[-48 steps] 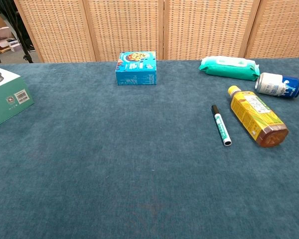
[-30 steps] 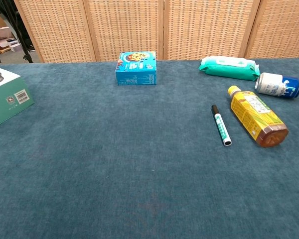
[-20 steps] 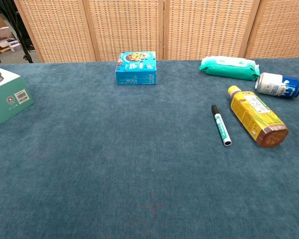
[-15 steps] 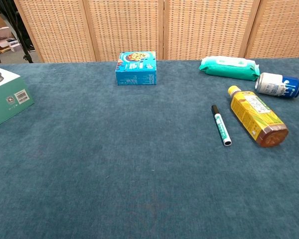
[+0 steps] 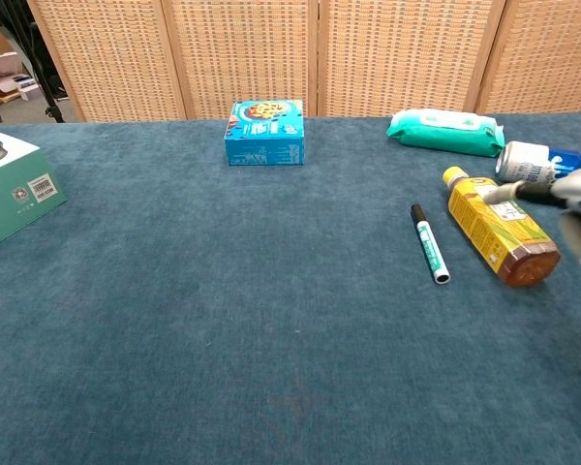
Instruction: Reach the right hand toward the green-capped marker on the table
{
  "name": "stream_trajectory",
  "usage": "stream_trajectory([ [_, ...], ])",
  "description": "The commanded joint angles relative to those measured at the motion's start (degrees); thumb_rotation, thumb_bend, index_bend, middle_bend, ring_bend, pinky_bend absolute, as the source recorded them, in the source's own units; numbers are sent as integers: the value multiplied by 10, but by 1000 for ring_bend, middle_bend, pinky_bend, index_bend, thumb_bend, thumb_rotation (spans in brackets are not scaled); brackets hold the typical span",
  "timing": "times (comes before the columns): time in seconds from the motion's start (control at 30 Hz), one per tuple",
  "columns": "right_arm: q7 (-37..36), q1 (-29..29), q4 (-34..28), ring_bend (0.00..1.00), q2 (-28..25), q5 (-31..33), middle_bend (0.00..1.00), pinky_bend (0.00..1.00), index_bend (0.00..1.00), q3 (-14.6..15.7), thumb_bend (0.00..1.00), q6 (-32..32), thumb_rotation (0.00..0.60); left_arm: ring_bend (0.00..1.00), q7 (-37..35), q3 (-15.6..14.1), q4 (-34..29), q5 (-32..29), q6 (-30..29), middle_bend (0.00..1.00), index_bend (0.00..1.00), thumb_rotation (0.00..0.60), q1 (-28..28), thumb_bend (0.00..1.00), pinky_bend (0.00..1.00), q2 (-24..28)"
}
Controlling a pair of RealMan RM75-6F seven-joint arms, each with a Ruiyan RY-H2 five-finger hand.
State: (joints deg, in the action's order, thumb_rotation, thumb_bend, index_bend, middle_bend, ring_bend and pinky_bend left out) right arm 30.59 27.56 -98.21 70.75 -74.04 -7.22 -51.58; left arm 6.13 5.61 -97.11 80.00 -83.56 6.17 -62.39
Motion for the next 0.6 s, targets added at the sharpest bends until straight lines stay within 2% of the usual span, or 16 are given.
stream_trajectory([
  [0.03, 45, 27, 5, 1000, 31, 43, 1000, 1000, 0, 0, 1000, 22, 600, 0, 2, 1, 1, -3, 2, 0, 0, 600, 1, 0, 0, -1],
  [0.23, 115, 59, -4, 1000, 60, 111, 1000, 1000, 0, 2, 1000, 22, 600, 0, 5, 2, 2, -8, 3, 0, 0, 600, 3, 0, 0, -3],
  [0.43, 198, 103, 6, 1000, 100, 226, 1000, 1000, 0, 4, 1000, 7, 600, 0, 7, 0, 3, -7, 4, 0, 0, 600, 3, 0, 0, -5],
  [0.6, 237, 128, 6, 1000, 111, 290, 1000, 1000, 0, 18, 1000, -11, 600, 0, 4, 0, 5, -12, 10, 0, 0, 600, 5, 0, 0, -4],
])
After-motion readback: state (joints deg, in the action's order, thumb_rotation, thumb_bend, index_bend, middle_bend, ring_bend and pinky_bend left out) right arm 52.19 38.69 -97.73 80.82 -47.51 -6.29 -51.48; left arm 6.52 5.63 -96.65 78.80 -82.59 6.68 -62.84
